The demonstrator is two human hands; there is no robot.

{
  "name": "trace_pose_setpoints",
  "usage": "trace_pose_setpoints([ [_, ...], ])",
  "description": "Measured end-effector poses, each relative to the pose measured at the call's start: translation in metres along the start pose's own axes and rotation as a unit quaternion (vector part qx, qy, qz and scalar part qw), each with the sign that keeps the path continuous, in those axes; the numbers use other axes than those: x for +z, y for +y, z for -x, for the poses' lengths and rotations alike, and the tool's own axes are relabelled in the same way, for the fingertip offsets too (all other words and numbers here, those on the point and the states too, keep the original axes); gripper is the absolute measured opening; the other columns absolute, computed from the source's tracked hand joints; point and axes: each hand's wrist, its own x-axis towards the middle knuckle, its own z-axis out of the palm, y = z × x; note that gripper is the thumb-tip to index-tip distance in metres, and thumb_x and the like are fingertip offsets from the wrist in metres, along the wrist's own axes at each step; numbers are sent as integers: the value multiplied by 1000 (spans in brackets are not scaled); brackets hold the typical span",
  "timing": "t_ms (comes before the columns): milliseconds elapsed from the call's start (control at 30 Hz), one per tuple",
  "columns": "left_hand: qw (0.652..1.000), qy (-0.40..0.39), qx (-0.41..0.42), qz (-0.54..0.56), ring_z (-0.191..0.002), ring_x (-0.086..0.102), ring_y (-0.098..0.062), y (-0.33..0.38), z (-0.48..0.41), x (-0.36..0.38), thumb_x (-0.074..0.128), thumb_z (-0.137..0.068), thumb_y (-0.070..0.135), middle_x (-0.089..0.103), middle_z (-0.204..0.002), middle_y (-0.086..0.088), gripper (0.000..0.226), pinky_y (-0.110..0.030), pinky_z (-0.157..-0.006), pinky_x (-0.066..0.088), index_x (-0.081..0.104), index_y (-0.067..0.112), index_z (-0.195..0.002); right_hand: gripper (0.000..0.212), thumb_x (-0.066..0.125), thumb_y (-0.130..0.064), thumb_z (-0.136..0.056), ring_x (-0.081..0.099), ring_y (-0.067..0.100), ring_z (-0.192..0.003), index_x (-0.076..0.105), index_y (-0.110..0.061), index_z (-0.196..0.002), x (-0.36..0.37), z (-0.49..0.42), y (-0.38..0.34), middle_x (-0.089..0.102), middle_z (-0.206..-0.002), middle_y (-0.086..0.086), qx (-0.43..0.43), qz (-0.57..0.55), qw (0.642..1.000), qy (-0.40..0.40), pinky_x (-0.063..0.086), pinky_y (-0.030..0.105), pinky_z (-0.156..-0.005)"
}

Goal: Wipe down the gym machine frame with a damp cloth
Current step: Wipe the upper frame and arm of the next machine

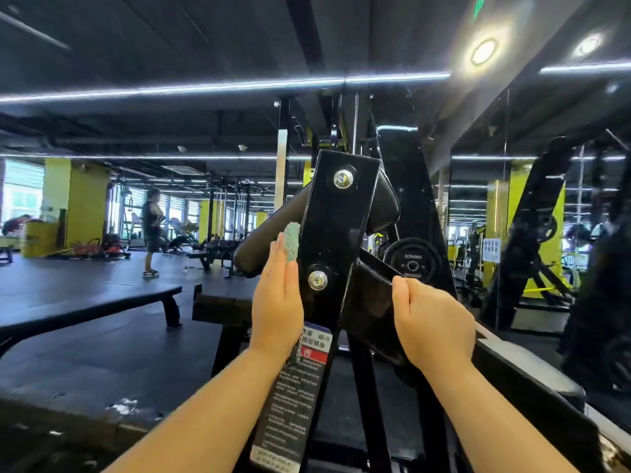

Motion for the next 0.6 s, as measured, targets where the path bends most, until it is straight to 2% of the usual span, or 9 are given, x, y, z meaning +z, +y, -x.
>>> trace_pose_setpoints([
  [67, 997, -39, 61, -3, -143, 21, -13, 12, -23, -2, 31, -102, 27, 27, -154, -3, 50, -39, -117, 22, 19, 23, -150, 48, 21, -41, -94, 48, 14, -54, 52, -23, -63, 1, -1, -1, 46, -52, -8, 5, 0, 1000, 11, 29, 22, -46],
  [133, 990, -47, 120, -63, -144, 13, -7, 17, -32, 0, 31, -102, 23, 18, -157, 2, 51, -33, -119, 17, 13, 20, -149, 47, 22, -41, -94, 48, 15, -54, 50, -23, -61, 1, -2, -1, 46, -52, -8, 12, -5, 1000, 17, 29, 22, -45],
  [233, 952, -48, 249, -173, -145, 5, -11, 13, -33, -2, 32, -100, 23, 14, -155, 1, 50, -28, -119, 10, 11, 14, -144, 46, 28, -39, -97, 49, 14, -57, 54, -22, -63, 1, -2, -2, 48, -54, -7, 18, 1, 1000, 7, 35, 22, -47],
  [300, 895, -72, 351, -264, -144, 7, -18, 10, -34, -4, 32, -98, 26, 21, -153, -6, 50, -30, -119, 8, 20, 6, -142, 45, 28, -39, -97, 49, 15, -58, 55, -22, -65, 0, -3, -3, 49, -55, -7, 15, 7, 1000, 9, 32, 21, -47],
  [367, 825, -139, 443, -323, -143, 14, -21, 11, -35, -3, 32, -98, 31, 31, -150, -10, 51, -34, -118, 11, 31, 2, -141, 45, 27, -40, -98, 49, 16, -60, 56, -22, -67, 0, -4, -2, 50, -57, -7, 10, 16, 1000, 7, 30, 22, -47],
  [433, 745, -196, 525, -363, -141, 22, -25, 15, -41, -5, 32, -99, 32, 38, -147, -10, 50, -38, -116, 18, 40, 3, -138, 45, 28, -40, -98, 50, 16, -61, 57, -22, -69, 0, -3, -1, 49, -57, -8, 6, 8, 1000, 6, 30, 22, -47],
  [500, 689, -214, 577, -383, -138, 29, -26, 18, -55, -10, 37, -98, 26, 43, -144, -9, 44, -40, -113, 26, 46, 5, -136, 44, 28, -40, -98, 51, 17, -63, 58, -21, -71, -1, -3, -1, 50, -59, -8, 4, -1, 1000, -2, 30, 24, -48],
  [533, 683, -212, 586, -382, -137, 31, -27, 16, -61, -12, 38, -98, 23, 44, -143, -9, 42, -40, -112, 27, 46, 6, -136, 45, 27, -40, -98, 52, 17, -66, 60, -21, -75, -2, -3, 0, 52, -62, -7, 2, -3, 1000, -10, 32, 26, -50],
  [600, 714, -184, 564, -371, -137, 30, -27, 10, -62, -17, 32, -100, 21, 39, -145, -9, 42, -39, -113, 26, 39, 5, -138, 44, 25, -40, -100, 54, 17, -73, 62, -21, -85, -6, -6, 1, 57, -71, -6, -6, -1, 999, -43, 37, 28, -55],
])
